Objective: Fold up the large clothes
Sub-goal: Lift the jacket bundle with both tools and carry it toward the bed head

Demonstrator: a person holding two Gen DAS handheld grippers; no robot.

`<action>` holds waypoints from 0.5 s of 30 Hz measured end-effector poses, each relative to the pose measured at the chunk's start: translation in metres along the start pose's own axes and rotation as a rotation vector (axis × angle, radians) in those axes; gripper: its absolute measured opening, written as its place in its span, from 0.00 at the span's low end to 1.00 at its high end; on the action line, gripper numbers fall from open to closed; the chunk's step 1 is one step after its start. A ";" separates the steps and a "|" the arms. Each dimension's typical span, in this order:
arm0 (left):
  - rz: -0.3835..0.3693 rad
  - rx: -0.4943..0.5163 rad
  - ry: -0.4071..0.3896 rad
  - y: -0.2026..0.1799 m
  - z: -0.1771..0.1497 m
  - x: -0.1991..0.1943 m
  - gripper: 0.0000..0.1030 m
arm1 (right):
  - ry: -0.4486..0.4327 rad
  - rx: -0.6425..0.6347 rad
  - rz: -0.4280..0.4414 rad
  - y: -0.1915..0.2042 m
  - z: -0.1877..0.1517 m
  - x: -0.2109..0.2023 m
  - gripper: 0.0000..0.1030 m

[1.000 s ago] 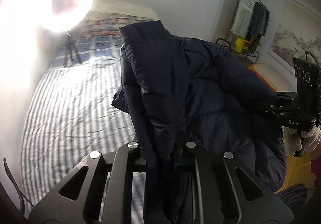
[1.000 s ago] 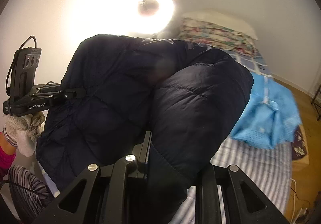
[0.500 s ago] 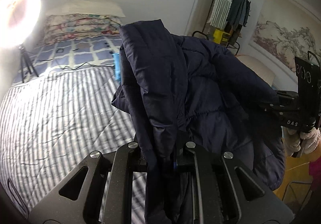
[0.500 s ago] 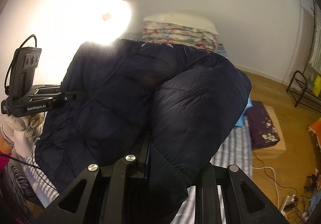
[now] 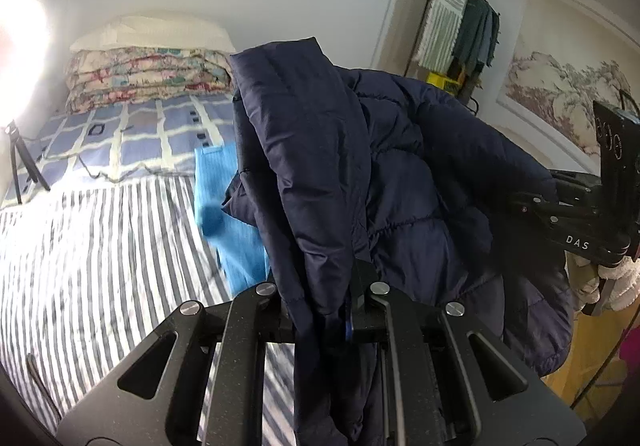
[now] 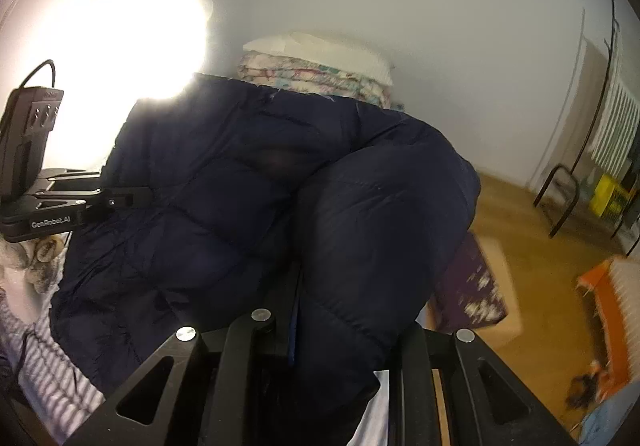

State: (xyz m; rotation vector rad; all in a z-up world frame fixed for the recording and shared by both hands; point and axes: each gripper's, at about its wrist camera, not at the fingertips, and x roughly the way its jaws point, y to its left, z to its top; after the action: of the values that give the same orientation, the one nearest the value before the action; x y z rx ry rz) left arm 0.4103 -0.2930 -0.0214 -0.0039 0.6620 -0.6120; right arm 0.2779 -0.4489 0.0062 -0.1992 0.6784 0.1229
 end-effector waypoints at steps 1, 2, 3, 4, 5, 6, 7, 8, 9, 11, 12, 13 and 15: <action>0.004 -0.002 -0.013 0.005 0.009 0.007 0.12 | -0.007 -0.009 -0.008 -0.003 0.009 0.005 0.19; 0.009 -0.005 -0.020 0.010 0.014 0.011 0.12 | -0.016 -0.023 -0.020 -0.007 0.020 0.011 0.19; 0.014 -0.007 -0.025 0.014 0.020 0.017 0.12 | -0.023 -0.033 -0.028 -0.011 0.028 0.017 0.19; 0.022 -0.012 -0.035 0.020 0.030 0.026 0.12 | -0.033 -0.047 -0.041 -0.014 0.039 0.024 0.19; 0.028 -0.014 -0.041 0.024 0.036 0.032 0.12 | -0.042 -0.055 -0.049 -0.018 0.047 0.031 0.19; 0.034 -0.014 -0.047 0.027 0.041 0.037 0.12 | -0.053 -0.058 -0.054 -0.022 0.057 0.039 0.18; 0.045 -0.013 -0.055 0.032 0.048 0.046 0.12 | -0.057 -0.060 -0.057 -0.025 0.063 0.047 0.18; 0.049 -0.015 -0.059 0.035 0.050 0.051 0.12 | -0.060 -0.062 -0.061 -0.029 0.069 0.055 0.18; 0.051 -0.019 -0.062 0.038 0.054 0.056 0.12 | -0.061 -0.062 -0.066 -0.033 0.076 0.064 0.18; 0.058 -0.032 -0.070 0.047 0.061 0.072 0.12 | -0.064 -0.060 -0.080 -0.041 0.087 0.082 0.18; 0.064 -0.042 -0.075 0.052 0.064 0.080 0.12 | -0.066 -0.054 -0.083 -0.045 0.093 0.093 0.18; 0.071 -0.052 -0.081 0.056 0.064 0.085 0.12 | -0.069 -0.052 -0.086 -0.046 0.097 0.101 0.18; 0.078 -0.072 -0.089 0.063 0.066 0.096 0.11 | -0.074 -0.057 -0.091 -0.047 0.105 0.117 0.18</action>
State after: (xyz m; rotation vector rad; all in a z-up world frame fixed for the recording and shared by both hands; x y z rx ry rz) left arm 0.5417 -0.3041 -0.0363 -0.0721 0.5947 -0.5101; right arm 0.4405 -0.4658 0.0182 -0.2783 0.5914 0.0620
